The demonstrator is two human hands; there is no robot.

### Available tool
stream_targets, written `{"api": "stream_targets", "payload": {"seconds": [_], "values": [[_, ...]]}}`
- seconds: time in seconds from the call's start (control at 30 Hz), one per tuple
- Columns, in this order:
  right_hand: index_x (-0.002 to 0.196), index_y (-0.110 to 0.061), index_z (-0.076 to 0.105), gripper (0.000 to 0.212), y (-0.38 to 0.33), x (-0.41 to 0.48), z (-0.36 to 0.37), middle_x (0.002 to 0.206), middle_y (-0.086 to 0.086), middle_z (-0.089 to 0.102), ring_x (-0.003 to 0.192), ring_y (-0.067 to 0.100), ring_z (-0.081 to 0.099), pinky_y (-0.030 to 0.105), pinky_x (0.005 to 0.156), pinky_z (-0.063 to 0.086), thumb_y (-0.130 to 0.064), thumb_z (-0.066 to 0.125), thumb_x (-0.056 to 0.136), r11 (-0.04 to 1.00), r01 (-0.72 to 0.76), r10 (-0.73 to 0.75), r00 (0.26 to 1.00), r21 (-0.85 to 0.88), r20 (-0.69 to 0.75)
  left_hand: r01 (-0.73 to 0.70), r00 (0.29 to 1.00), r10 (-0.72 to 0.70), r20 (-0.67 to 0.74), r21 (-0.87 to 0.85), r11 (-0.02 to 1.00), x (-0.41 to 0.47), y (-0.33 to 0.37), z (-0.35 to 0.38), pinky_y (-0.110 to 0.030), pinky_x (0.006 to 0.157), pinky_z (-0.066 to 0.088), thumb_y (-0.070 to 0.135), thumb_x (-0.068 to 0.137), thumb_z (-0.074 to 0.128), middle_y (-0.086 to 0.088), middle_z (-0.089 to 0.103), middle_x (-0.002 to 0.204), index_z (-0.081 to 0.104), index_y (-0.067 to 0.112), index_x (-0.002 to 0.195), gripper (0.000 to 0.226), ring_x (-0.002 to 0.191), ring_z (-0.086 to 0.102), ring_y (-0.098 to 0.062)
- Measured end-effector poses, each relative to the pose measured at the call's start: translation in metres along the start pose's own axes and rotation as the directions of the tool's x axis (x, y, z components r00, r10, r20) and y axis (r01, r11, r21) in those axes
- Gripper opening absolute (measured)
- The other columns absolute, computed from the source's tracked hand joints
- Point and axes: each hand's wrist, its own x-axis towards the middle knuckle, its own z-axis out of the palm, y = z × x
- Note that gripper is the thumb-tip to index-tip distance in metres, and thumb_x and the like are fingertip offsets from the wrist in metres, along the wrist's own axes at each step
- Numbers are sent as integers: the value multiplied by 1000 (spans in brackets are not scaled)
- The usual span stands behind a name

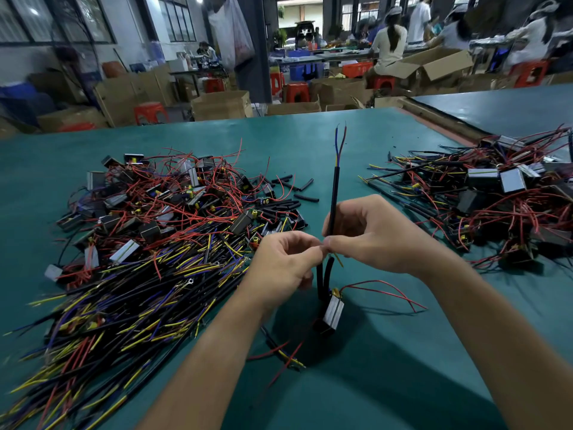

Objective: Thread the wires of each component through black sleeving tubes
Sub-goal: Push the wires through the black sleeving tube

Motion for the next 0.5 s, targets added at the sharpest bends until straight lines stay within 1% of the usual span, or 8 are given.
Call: {"api": "stream_targets", "payload": {"seconds": [0.07,0.13,0.17,0.23,0.3,0.4,0.5], "values": [[72,-10,67,11,0,0,0,59,4,61,56,10,51,32,56,43,-4,71,80,1000,-2,2,1000,25,8,19,1000,-19,11,-45,999,0,0,-1,-18,40,37,7,87,68,-4,49,47,65,0,83,8,37,44,-13],[73,-8,67,10,0,0,-1,62,14,63,57,12,52,35,58,45,-2,71,80,999,-9,9,1000,51,9,13,1000,-11,29,-67,998,0,0,-2,-18,40,38,8,86,70,-3,51,46,65,-1,83,10,37,45,-13],[73,-7,67,10,0,0,-1,63,14,64,58,12,53,37,59,46,-2,71,80,998,-12,11,1000,60,8,4,999,-1,35,-72,997,0,0,-3,-18,40,38,9,85,71,-2,51,46,65,0,82,11,37,45,-13],[73,-7,67,11,0,1,-1,63,8,65,57,12,55,41,59,49,-1,70,81,998,-12,12,1000,62,4,-30,999,32,31,-65,997,0,-1,-5,-19,40,39,12,83,73,-1,52,46,66,0,80,14,37,46,-14],[73,-8,67,12,0,1,-1,63,7,66,57,12,56,44,60,51,0,70,81,998,-12,12,1000,63,-1,-88,996,88,5,-18,996,1,-4,-5,-21,41,40,12,83,74,2,54,46,67,0,78,15,36,46,-15],[73,-7,68,11,0,1,-1,68,16,69,59,15,58,45,61,54,0,69,81,996,-15,17,1000,84,-18,-176,983,180,-40,84,981,3,-6,-3,-22,40,40,12,84,73,5,56,47,69,2,78,13,35,47,-15],[73,-7,69,11,1,2,-2,70,16,70,61,17,60,40,61,56,0,70,82,993,-28,33,999,115,-37,-241,967,251,-54,144,960,3,-8,-2,-23,40,41,13,85,73,5,57,48,70,5,77,11,34,49,-15]]}}
